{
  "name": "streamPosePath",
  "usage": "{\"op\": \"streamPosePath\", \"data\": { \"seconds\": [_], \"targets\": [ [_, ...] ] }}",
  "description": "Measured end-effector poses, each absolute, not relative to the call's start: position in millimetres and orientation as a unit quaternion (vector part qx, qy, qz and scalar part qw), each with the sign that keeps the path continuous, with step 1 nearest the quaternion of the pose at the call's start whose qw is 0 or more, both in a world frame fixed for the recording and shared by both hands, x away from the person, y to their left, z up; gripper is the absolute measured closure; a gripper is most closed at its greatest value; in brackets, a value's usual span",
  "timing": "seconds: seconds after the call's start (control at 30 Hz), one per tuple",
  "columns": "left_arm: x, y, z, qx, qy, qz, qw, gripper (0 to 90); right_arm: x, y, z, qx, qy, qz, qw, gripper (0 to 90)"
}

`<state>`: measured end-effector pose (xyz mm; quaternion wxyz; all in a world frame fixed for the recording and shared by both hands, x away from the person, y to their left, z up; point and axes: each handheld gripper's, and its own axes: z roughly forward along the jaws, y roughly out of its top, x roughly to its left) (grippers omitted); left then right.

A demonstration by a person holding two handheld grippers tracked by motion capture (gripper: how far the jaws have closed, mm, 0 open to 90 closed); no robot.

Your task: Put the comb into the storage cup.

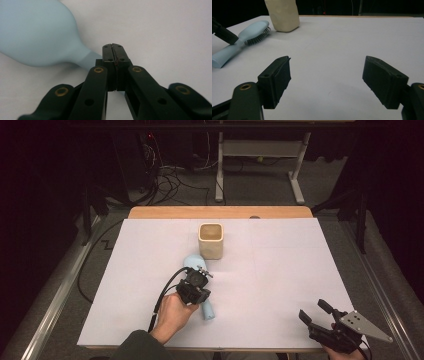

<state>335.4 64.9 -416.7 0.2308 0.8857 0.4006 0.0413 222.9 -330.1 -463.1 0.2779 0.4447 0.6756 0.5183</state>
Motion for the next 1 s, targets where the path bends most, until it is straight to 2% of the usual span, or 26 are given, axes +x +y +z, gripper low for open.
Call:
{"op": "streamPosePath", "data": {
  "seconds": [0.4,1.0],
  "targets": [
    [337,52,-423,0.893,0.393,0.045,0.214,89.4,223,-331,-463,0.445,0.675,0.519,0.277,23.1],
    [331,70,-422,0.889,0.402,0.048,0.212,89.5,223,-330,-463,0.445,0.675,0.519,0.277,23.0]
  ]
}}
